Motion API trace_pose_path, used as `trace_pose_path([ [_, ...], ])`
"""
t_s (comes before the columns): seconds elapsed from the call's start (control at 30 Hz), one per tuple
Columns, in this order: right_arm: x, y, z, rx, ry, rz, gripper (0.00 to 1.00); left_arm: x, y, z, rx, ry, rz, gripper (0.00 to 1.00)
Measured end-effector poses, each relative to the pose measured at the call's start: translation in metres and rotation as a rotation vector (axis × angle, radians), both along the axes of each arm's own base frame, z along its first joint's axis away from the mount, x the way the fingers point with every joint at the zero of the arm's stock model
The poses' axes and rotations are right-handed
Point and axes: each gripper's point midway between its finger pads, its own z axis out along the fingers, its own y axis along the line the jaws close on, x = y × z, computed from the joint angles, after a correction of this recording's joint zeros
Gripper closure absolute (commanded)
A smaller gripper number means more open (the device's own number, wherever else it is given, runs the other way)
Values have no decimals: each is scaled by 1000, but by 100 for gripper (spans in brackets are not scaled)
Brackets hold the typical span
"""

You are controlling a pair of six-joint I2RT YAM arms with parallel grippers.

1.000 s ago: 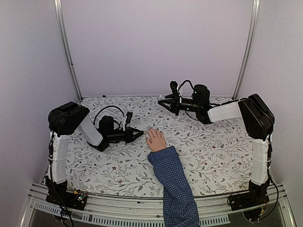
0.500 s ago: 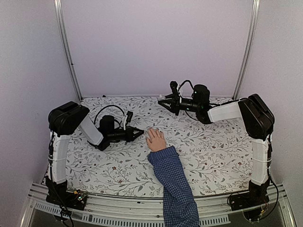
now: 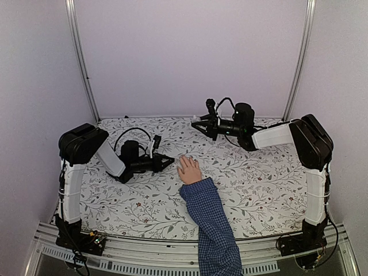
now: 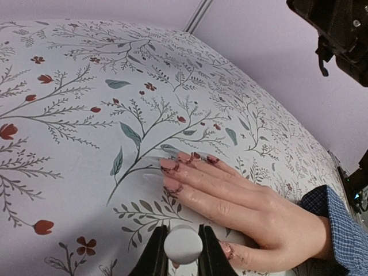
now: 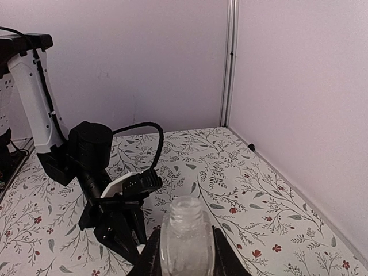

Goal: Paint the nails
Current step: Paint the nail polish on the nail.

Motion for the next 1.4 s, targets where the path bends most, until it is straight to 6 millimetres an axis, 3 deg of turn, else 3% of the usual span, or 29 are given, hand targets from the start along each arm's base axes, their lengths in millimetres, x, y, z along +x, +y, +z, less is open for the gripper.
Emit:
trace_pose_path([
  [0.3,0,1,0,0,-1,1,100,-17,7,13,-85,-7,-38,100],
  [0.57,0,1,0,-1,-2,1,100,-20,13,23,-128,-25,-54,100],
  [1.4,0,1,-2,-7,-3,1,100,-22,1,3,-38,-15,-67,100],
])
